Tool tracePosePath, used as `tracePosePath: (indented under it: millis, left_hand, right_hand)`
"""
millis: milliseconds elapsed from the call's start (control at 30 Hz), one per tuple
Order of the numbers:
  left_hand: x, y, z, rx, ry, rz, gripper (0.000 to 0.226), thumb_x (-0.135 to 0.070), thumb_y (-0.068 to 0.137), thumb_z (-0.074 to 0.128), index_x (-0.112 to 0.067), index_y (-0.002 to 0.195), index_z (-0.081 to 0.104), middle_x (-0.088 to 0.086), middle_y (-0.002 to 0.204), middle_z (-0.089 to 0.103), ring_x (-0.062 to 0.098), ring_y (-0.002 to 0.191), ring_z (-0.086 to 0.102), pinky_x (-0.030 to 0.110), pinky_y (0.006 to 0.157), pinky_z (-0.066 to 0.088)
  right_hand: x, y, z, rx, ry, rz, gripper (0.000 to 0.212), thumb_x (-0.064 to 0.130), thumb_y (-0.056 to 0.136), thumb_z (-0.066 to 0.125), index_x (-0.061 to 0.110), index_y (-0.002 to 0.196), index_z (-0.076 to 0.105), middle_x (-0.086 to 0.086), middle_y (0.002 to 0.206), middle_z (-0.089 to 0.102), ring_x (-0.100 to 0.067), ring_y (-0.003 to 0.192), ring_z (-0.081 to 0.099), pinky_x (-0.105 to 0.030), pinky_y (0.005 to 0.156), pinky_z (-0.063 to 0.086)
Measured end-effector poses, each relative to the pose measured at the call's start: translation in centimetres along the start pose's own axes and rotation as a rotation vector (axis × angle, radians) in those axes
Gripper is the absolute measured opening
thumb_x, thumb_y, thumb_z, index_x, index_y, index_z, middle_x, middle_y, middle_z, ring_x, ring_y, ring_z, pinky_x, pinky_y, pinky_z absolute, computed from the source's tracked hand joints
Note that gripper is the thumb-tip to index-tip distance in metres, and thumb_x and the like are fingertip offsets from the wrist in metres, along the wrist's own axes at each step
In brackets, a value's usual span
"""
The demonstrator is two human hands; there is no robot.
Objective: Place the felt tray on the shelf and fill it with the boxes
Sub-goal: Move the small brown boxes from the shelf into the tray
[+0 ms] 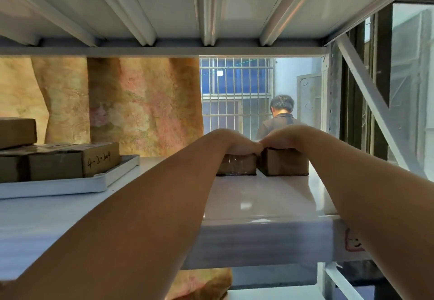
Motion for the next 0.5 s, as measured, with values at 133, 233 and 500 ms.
tracePosePath:
  millis: [133,233,500]
  left_hand:
    - [0.0,-0.1,-0.3,-0.066,-0.017,0.009,0.056,-0.043,0.092,0.046,-0.008,0.136,0.042,0.014,0.133,0.048,0.025,0.097,0.049,0.024,0.052,0.032]
    - [0.5,0.2,-0.5,-0.112,-0.010,0.004,0.062,-0.049,0.087,0.051,-0.009,0.135,0.044,0.013,0.134,0.049,0.026,0.104,0.052,0.026,0.061,0.040]
    - [3.3,0.2,-3.5,-0.339,-0.056,-0.033,0.078,-0.064,0.075,0.044,-0.019,0.138,0.039,0.009,0.137,0.045,0.028,0.120,0.049,0.039,0.096,0.045]
  right_hand:
    - [-1.7,0.7,-0.8,-0.076,-0.064,0.110,0.084,0.078,0.051,0.066,0.019,0.110,0.058,-0.003,0.112,0.062,-0.025,0.103,0.061,-0.036,0.089,0.050]
    - [-1.8,-0.2,-1.3,-0.093,-0.124,0.127,0.076,0.078,0.048,0.068,0.021,0.098,0.058,-0.004,0.099,0.062,-0.025,0.098,0.061,-0.038,0.087,0.052]
    - [0.6,-1.6,-1.8,-0.335,-0.125,-0.007,0.045,0.049,0.073,0.061,0.016,0.103,0.059,-0.009,0.099,0.060,-0.024,0.098,0.056,-0.039,0.092,0.049]
Point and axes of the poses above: each hand's wrist, its own y-axis towards the middle knuckle, its own z-axis out of the palm, x = y × z, the point moved 9 cm from there along y, towards the middle knuckle
